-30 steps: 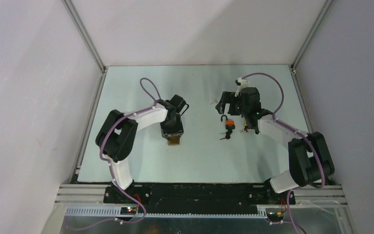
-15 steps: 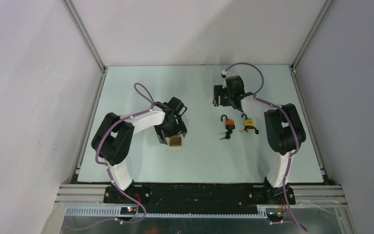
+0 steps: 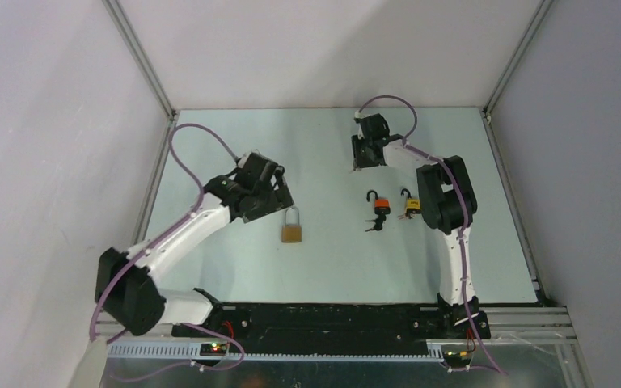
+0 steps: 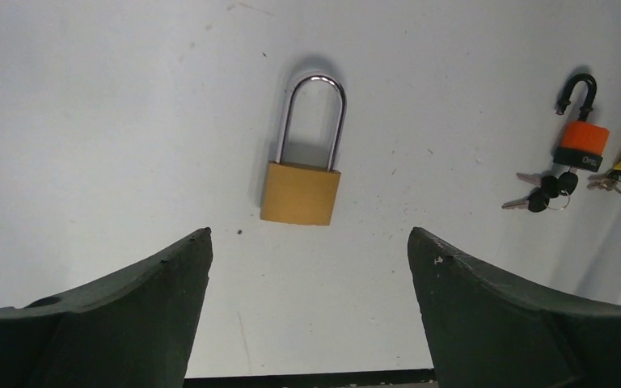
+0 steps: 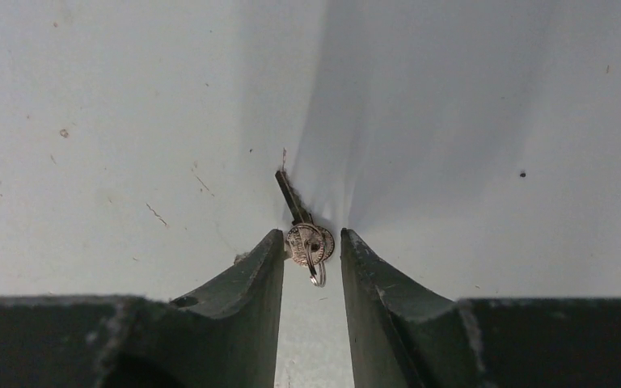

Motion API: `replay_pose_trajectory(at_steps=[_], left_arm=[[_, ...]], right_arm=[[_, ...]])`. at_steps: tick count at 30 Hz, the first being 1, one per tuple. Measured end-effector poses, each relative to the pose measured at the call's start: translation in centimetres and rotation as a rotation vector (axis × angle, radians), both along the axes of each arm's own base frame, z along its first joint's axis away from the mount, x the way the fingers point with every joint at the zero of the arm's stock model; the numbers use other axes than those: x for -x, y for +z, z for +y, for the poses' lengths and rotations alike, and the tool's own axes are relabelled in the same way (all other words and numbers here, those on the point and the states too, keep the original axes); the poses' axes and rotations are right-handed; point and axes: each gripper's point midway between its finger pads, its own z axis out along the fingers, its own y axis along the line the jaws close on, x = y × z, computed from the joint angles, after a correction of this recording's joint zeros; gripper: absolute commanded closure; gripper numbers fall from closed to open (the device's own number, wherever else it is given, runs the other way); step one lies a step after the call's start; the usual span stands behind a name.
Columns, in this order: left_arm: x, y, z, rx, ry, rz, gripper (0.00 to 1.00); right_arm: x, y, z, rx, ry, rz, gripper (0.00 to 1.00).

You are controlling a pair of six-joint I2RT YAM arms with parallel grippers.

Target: Unlock with the key

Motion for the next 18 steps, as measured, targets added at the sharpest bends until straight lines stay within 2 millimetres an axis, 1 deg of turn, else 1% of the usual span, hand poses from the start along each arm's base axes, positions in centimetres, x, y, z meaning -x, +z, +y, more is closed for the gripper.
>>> replay_pose_trajectory(at_steps=[3,4,6,9,11,12,18], left_arm=[[0.3,1.4,1.3,-0.023,-0.013,-0.068,0.06],[0.5,1.7,1.7,-0.03,-0.017,-0.085,0.06],[0.7,2.1,2.4,-0.049,-0.022,-0.112,0.06],[1.0,2.2,3.2,-0.078,-0.028,-0.132,0.06],[1.2,2.0,3.6,-0.091,-0.032,-0.137,0.06],[1.3,1.9,3.8,-0.098,-0.033,-0.138,0.06],[1.8,1.5,4.3,-0.112,-0.039,-0.143,0.05]], right_arm=[[-0.2,0.3,0.1,0.01,-0.002,0.008,0.69],[-0.1,0.3,0.0,0.014,-0.003,0.015,0.72],[0.2,0.0,0.0,0.024,-0.003,0.032,0.76],[0.0,-0.1,0.0,0.031,-0.006,0.043,0.79],[-0.2,-0.1,0.1,0.032,-0.007,0.043,0.91],[-0.3,0.0,0.1,0.033,-0.005,0.043,0.99],[-0.1,0.0,0.3,0.021,-0.003,0.047,1.0]])
